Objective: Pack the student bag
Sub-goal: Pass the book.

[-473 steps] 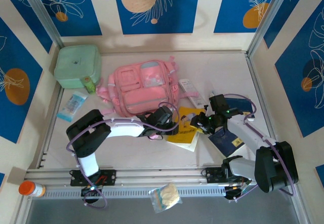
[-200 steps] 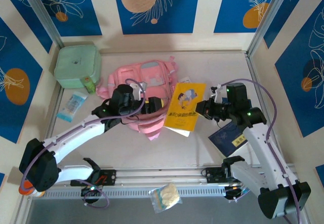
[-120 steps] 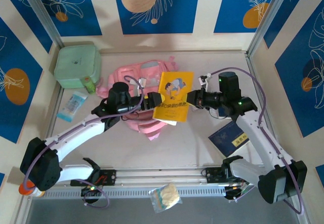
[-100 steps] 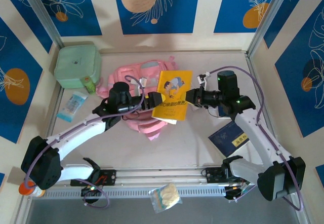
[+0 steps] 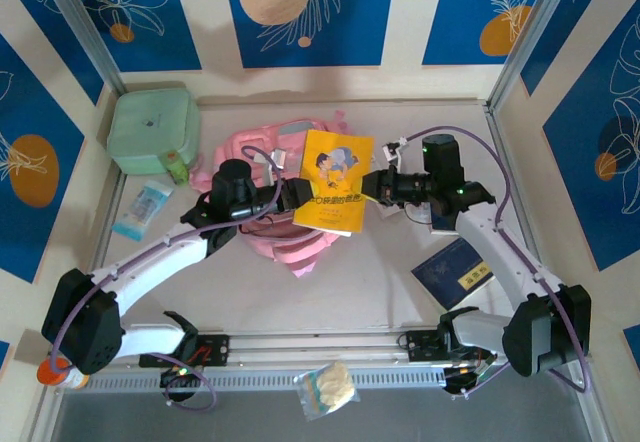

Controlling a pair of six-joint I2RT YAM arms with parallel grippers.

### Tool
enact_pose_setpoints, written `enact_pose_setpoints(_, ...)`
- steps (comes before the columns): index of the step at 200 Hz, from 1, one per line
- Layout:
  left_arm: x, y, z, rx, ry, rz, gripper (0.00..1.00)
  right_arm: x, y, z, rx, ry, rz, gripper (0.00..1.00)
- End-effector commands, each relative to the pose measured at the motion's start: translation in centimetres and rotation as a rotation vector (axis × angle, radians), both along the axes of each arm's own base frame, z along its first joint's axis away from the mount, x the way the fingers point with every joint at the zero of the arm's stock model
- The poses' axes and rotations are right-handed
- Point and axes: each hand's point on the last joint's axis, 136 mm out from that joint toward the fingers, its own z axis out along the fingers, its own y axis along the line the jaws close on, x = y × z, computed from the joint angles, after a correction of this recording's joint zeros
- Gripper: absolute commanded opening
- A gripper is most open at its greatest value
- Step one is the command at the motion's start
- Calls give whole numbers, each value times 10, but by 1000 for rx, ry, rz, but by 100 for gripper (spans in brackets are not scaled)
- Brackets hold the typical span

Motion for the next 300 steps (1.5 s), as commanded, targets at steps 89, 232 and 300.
enact_pose_setpoints(89, 0, -6, 73, -190, -124, -7, 0, -6, -16, -13, 7, 77, -28, 99)
enact_pose_setpoints(232, 11, 0, 64, -109, -125, 90, 0, -28, 19, 29, 201, 97, 102, 82)
enact_pose_setpoints(300, 12, 6, 46, -57, -97, 125, 0, -23, 19, 10, 142, 119, 71, 34)
